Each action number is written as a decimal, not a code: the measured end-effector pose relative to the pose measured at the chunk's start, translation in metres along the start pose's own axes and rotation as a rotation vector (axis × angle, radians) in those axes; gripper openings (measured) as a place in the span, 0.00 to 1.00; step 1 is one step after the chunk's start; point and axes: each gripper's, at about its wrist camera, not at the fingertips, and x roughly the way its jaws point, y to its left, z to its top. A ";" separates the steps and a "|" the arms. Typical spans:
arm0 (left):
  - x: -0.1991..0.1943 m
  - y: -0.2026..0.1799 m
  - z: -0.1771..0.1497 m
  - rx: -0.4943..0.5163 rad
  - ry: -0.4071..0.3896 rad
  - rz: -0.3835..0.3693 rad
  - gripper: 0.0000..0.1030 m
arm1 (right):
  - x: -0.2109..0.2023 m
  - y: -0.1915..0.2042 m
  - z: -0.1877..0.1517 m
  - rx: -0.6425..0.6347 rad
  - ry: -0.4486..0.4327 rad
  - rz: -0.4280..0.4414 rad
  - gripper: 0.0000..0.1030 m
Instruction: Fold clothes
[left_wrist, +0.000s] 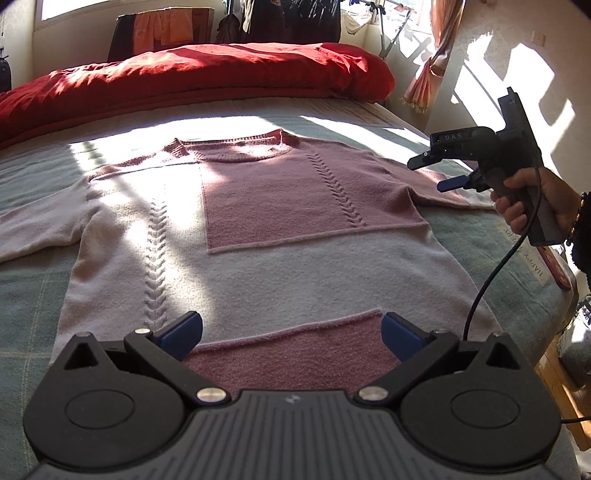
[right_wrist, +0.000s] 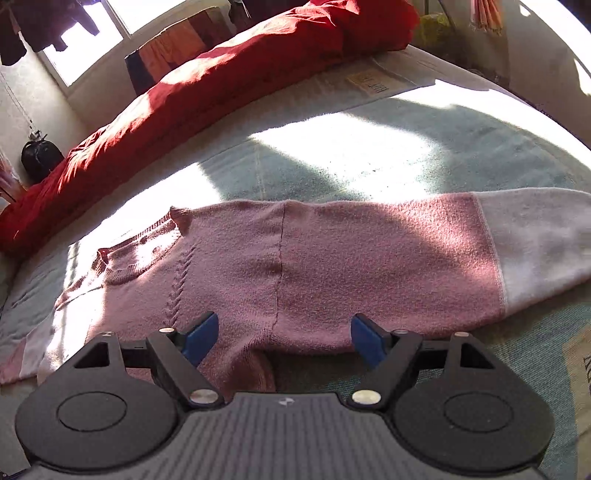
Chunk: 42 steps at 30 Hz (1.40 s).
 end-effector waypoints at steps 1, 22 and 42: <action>0.000 -0.001 0.000 0.003 0.001 0.000 0.99 | 0.004 -0.003 0.005 0.006 -0.004 -0.012 0.81; 0.002 0.019 0.001 0.012 -0.020 0.039 0.99 | 0.092 0.053 0.039 -0.142 0.219 -0.235 0.82; -0.005 0.021 0.003 -0.011 -0.039 0.033 0.99 | 0.075 0.067 0.067 -0.074 0.259 -0.174 1.00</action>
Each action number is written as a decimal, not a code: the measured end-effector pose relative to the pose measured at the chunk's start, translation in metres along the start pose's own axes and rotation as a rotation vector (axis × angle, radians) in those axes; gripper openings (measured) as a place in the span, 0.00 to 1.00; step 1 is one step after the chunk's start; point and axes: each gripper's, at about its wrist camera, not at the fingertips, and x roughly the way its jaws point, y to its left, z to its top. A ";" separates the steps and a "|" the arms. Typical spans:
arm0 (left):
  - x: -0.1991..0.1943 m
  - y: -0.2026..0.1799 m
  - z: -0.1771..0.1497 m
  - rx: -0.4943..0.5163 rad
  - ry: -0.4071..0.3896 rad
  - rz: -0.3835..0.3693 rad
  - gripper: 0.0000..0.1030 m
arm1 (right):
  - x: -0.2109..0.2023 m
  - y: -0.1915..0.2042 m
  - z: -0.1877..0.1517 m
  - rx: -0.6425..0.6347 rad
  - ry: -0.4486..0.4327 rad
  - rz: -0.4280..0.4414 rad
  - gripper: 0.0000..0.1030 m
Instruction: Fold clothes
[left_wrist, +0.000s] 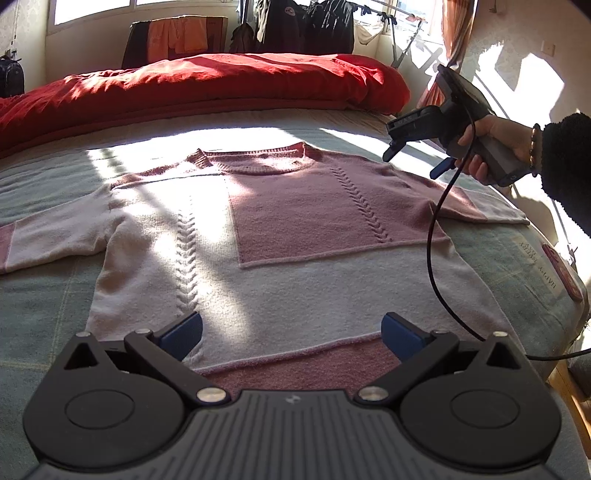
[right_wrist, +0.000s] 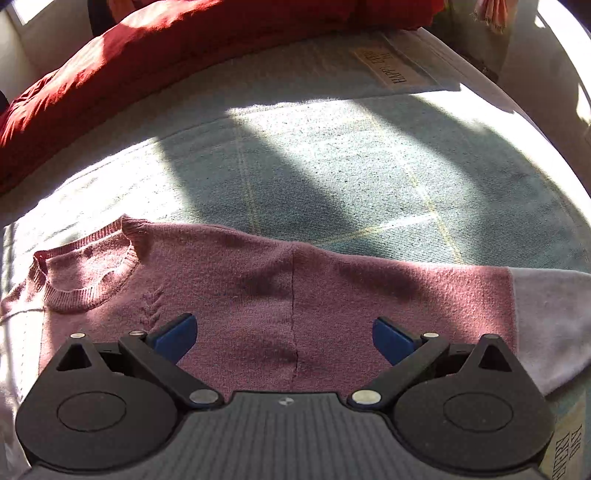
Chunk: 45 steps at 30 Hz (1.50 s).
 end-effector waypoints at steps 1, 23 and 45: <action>-0.001 0.000 0.000 0.001 -0.001 0.000 0.99 | -0.001 0.006 -0.006 -0.020 0.013 0.004 1.00; 0.019 0.020 -0.001 -0.015 0.034 0.028 0.99 | 0.073 0.000 0.032 0.076 0.010 -0.125 1.00; 0.043 -0.028 0.008 0.071 0.086 0.010 0.99 | 0.015 -0.206 -0.012 0.197 -0.042 -0.102 1.00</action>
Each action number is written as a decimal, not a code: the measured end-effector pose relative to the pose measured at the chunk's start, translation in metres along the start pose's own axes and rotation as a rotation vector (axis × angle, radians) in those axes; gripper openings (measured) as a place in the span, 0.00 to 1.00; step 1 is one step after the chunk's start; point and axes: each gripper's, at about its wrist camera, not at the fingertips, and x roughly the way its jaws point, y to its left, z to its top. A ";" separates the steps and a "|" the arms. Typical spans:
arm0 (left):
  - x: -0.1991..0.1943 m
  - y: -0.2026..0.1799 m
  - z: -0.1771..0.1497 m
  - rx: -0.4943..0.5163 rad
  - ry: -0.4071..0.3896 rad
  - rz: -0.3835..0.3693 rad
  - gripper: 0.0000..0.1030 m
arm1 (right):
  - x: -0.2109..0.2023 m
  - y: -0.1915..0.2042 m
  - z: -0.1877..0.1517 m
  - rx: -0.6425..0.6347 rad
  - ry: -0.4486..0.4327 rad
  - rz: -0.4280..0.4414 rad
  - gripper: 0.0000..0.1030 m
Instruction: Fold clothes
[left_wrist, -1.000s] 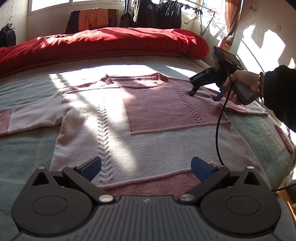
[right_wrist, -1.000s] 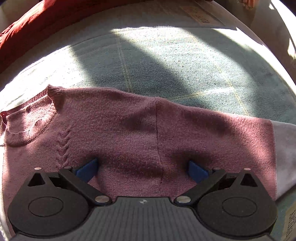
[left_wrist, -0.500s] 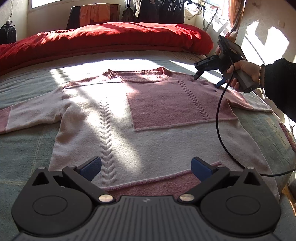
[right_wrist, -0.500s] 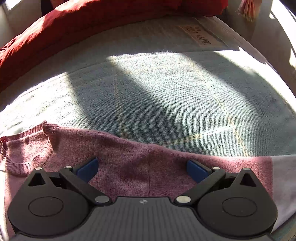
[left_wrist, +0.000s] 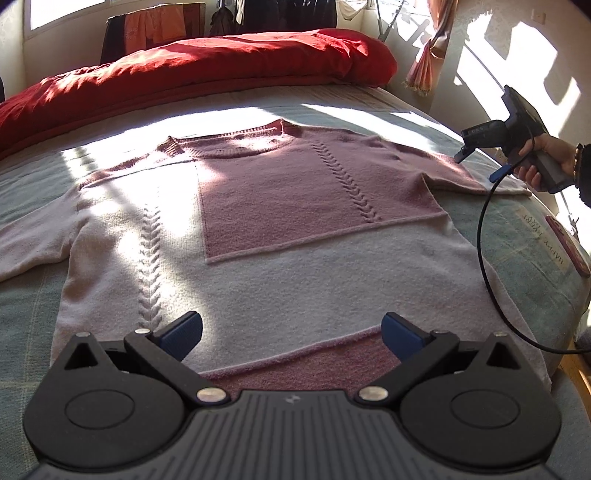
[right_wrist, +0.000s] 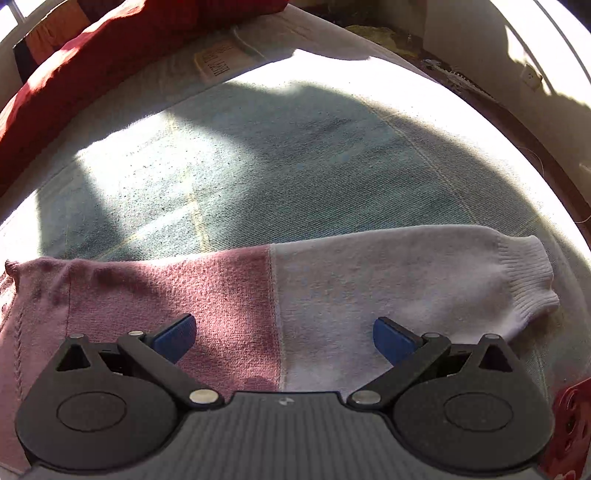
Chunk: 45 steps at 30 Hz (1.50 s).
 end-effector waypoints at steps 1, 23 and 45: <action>0.003 -0.002 0.001 0.005 0.004 0.003 0.99 | 0.004 0.000 0.001 -0.009 -0.016 -0.012 1.00; 0.014 -0.015 0.005 0.058 0.035 0.039 0.99 | -0.009 -0.083 0.004 0.060 -0.109 0.068 1.00; -0.050 -0.009 0.008 0.047 -0.062 0.061 0.99 | -0.122 -0.045 -0.007 0.009 -0.223 0.075 1.00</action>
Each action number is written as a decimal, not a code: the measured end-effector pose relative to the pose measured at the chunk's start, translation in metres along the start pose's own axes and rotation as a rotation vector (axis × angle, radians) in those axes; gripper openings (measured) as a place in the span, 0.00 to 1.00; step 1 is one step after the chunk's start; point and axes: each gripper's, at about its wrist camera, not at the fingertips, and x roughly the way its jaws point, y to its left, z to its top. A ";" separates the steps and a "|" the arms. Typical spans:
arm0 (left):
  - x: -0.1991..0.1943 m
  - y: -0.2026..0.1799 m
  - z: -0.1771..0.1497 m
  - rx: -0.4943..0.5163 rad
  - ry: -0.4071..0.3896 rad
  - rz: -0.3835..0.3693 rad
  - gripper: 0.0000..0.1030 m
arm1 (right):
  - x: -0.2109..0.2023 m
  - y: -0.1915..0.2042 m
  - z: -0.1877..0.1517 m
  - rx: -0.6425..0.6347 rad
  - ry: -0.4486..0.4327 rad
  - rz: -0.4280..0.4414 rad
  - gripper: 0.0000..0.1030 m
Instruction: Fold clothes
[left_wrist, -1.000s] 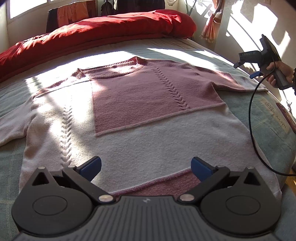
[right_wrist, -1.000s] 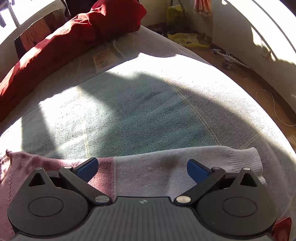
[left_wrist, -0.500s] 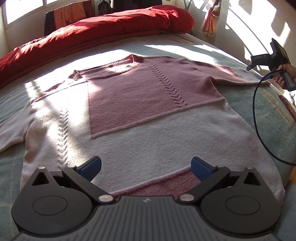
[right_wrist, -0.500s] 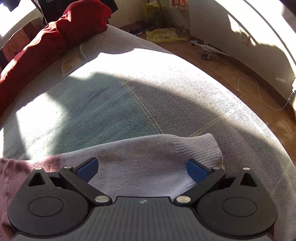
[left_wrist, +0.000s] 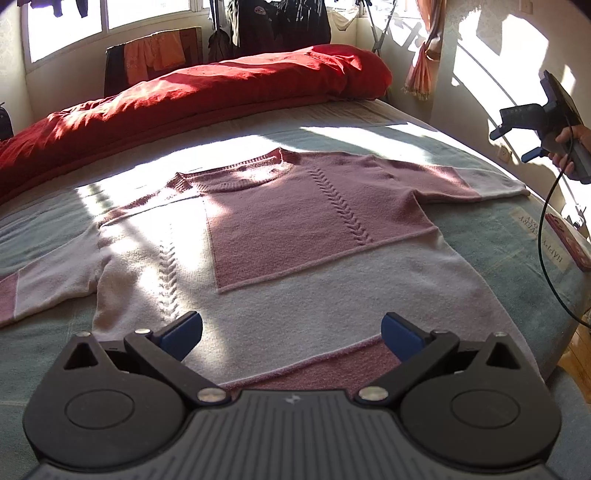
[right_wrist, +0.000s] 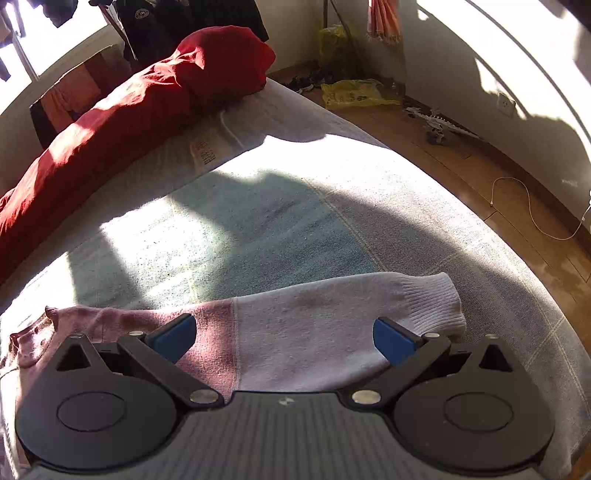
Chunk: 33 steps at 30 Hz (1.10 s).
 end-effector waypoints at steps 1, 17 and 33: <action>-0.005 0.003 -0.001 -0.008 -0.004 0.002 0.99 | -0.010 0.008 0.001 -0.028 -0.017 0.003 1.00; 0.025 -0.011 0.004 -0.023 0.012 0.031 0.99 | 0.058 -0.087 -0.009 0.176 -0.040 0.050 1.00; 0.038 -0.010 0.006 -0.047 0.031 0.032 0.99 | 0.062 -0.058 -0.011 0.102 -0.006 -0.064 1.00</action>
